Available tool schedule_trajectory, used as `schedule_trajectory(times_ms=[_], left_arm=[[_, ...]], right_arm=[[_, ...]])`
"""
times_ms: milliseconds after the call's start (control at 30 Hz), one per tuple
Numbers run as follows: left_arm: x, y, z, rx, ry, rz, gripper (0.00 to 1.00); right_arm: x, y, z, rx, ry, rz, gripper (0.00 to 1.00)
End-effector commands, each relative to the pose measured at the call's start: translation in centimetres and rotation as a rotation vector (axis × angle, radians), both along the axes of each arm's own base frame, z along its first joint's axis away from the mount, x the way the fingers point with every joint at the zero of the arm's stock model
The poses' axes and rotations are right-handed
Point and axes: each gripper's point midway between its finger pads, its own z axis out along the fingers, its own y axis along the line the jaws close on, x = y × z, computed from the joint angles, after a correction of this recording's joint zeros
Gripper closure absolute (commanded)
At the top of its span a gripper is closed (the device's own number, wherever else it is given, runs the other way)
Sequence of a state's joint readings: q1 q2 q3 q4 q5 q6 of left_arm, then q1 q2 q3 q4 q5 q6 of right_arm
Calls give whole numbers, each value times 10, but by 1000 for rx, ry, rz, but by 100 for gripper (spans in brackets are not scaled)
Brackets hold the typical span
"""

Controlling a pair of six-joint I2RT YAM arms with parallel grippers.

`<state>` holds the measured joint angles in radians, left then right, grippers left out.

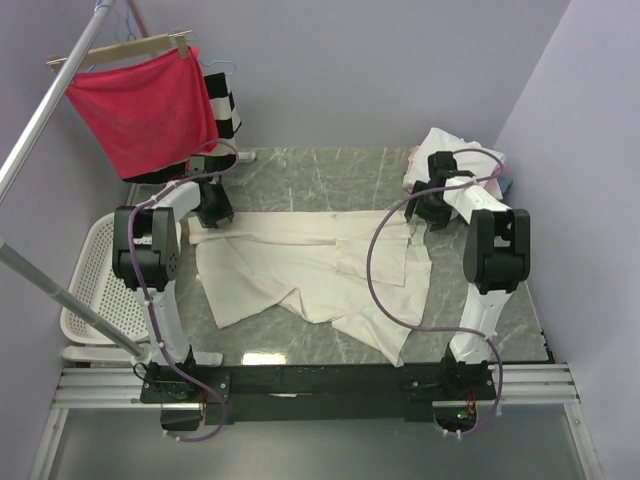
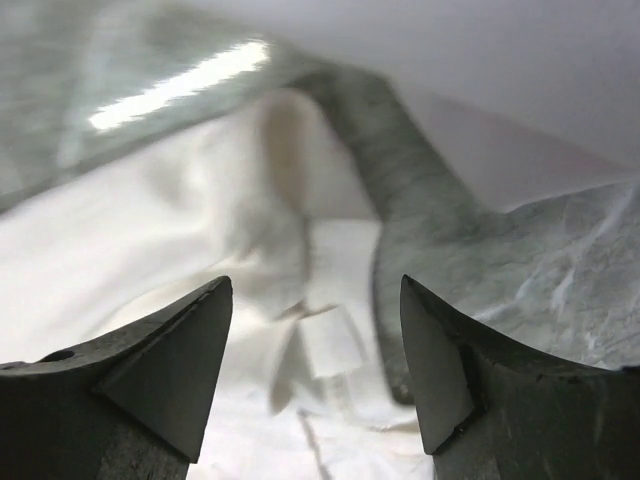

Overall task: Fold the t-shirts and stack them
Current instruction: Fold the tshirt

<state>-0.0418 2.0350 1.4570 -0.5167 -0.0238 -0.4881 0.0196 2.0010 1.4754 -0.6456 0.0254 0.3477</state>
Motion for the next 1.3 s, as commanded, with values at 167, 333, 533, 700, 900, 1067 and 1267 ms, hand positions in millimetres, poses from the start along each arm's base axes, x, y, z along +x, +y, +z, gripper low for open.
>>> schedule_trajectory(times_ms=[167,333,533,700,900,1067,1267], left_arm=[[1,-9,29,-16,-84,-26,43],[-5,-22,40,-22,-87,-44,43],[-19,-39,24,-12,-28,-70,46],[-25,-38,5,8,22,-68,48],[-6,-32,-11,55,62,-72,48],[21,-25,-15,85,63,-69,48],[52,-22,-4,109,17,-81,45]], right_arm=[[31,65,110,164,-313,224,24],[22,106,92,241,-251,323,23],[10,125,44,256,-137,350,23],[7,119,13,218,-49,315,23],[17,115,-10,183,46,302,22],[40,122,-12,202,68,301,22],[71,131,3,215,-37,347,22]])
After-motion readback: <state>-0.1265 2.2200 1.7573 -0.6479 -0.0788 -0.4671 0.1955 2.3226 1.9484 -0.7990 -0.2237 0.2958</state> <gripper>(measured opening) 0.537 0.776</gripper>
